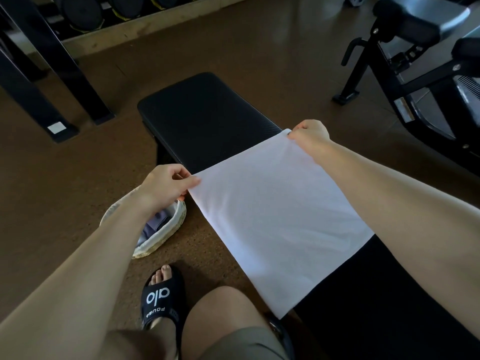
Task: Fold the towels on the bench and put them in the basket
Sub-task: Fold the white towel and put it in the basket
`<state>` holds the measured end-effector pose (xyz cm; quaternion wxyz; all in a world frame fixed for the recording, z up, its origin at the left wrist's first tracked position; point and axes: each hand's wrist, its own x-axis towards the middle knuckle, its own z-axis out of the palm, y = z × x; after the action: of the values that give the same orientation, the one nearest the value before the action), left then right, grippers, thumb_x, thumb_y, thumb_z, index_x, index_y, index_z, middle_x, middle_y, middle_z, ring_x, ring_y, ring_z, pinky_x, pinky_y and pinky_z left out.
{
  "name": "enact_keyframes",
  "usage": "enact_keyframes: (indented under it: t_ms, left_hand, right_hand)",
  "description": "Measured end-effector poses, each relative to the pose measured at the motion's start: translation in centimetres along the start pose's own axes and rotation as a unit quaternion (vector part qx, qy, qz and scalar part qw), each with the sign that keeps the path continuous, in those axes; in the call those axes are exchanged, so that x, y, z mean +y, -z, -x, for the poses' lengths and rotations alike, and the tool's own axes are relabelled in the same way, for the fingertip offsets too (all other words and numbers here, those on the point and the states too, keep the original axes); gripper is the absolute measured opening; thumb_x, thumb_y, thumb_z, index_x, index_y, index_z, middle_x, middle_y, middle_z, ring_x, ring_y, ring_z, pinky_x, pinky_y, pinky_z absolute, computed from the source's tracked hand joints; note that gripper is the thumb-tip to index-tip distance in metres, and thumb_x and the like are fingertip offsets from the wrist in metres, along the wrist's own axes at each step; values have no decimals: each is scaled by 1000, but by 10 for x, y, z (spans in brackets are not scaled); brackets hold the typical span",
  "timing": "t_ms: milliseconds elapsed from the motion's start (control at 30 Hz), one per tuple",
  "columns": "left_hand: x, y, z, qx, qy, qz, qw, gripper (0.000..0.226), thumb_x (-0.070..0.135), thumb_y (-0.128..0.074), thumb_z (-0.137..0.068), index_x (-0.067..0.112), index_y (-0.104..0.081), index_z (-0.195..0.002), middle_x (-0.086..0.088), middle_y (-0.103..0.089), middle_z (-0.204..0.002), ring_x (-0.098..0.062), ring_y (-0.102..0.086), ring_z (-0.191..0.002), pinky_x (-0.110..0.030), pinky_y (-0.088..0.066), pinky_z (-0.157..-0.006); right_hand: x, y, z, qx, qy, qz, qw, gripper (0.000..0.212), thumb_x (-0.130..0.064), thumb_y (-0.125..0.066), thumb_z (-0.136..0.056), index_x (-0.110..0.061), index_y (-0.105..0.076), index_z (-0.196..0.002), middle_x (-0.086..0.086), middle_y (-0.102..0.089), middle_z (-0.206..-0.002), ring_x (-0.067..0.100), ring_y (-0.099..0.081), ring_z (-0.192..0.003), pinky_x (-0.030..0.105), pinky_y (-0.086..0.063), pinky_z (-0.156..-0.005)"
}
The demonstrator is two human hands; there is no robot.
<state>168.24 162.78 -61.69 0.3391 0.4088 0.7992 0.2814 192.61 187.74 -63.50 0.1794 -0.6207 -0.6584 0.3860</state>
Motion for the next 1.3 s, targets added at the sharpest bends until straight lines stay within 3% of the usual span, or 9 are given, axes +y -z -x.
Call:
enact_keyframes:
  t_ms: [200, 367, 500, 600, 700, 833, 933, 1067, 1300]
  left_hand:
    - [1, -2, -2, 27, 2, -73, 997, 28, 43, -71, -93, 17, -68, -87, -5, -70, -86, -20, -68, -73, -37, -56, -67]
    - [4, 0, -2, -15, -12, -35, 999, 19, 30, -66, -98, 16, -70, -86, -4, -72, -88, -20, -72, -83, -47, -59, -90]
    - [3, 5, 0, -42, -8, 18, 999, 15, 19, -65, -98, 10, -73, -88, -4, -77, -84, -20, -76, -82, -46, -61, -90]
    - [4, 4, -2, -14, -6, 4, 1000, 14, 22, -69, -96, 10, -73, -90, -4, -76, -86, -20, -75, -80, -44, -61, -88]
    - [5, 3, -4, 2, 3, 2, 1000, 16, 26, -73, -94, 11, -72, -93, -5, -76, -89, -19, -75, -80, -40, -62, -86]
    - [3, 6, -4, -28, -21, 25, 999, 11, 25, -72, -95, 15, -69, -99, -7, -72, -95, -22, -71, -85, -42, -61, -86]
    - [5, 6, -4, -62, -44, 11, 997, 9, 28, -67, -99, 20, -68, -103, -8, -69, -99, -25, -68, -90, -40, -60, -86]
    - [5, 4, -5, -71, -46, -25, 996, 15, 32, -61, -102, 21, -71, -101, -4, -70, -97, -18, -68, -85, -34, -59, -83]
    - [4, 1, -11, 3, -30, -41, 999, 28, 40, -70, -94, 14, -69, -84, -4, -65, -77, -15, -61, -67, -33, -52, -65]
  right_hand:
    - [2, -2, -2, 22, 13, 12, 1000, 11, -15, -64, -94, -11, -72, -99, 7, -66, -102, 16, -59, -80, 24, -43, -58]
    - [2, 1, -4, 29, 27, 6, 999, 16, -14, -64, -92, -7, -73, -103, 8, -66, -104, 12, -55, -75, 24, -44, -59]
    - [0, 2, -5, 18, 26, 1, 1000, 13, -14, -64, -88, -5, -69, -96, 5, -61, -95, 14, -53, -72, 24, -42, -57]
    - [-3, 4, -4, 13, 18, -14, 1000, 6, -17, -65, -85, -12, -62, -87, 4, -56, -87, 17, -49, -68, 24, -39, -56]
    - [-6, 5, -3, 0, 5, -40, 999, 12, -17, -63, -81, -10, -65, -91, 6, -52, -81, 22, -47, -69, 24, -37, -55]
    - [-12, 7, -4, -40, 8, -47, 998, 24, -11, -60, -84, -11, -72, -105, 5, -62, -94, 16, -56, -78, 25, -47, -65]
    - [-16, 8, -7, -62, 12, -49, 997, 18, -16, -65, -84, -17, -74, -100, 2, -67, -96, 16, -62, -87, 28, -52, -71]
    - [-13, 4, -12, -48, 18, -34, 998, 7, -17, -70, -88, -17, -72, -94, 2, -67, -92, 18, -65, -86, 25, -49, -64]
    - [-5, 3, -22, -38, 50, 1, 998, 14, -21, -69, -92, -11, -74, -101, 8, -69, -104, 23, -67, -96, 40, -60, -88]
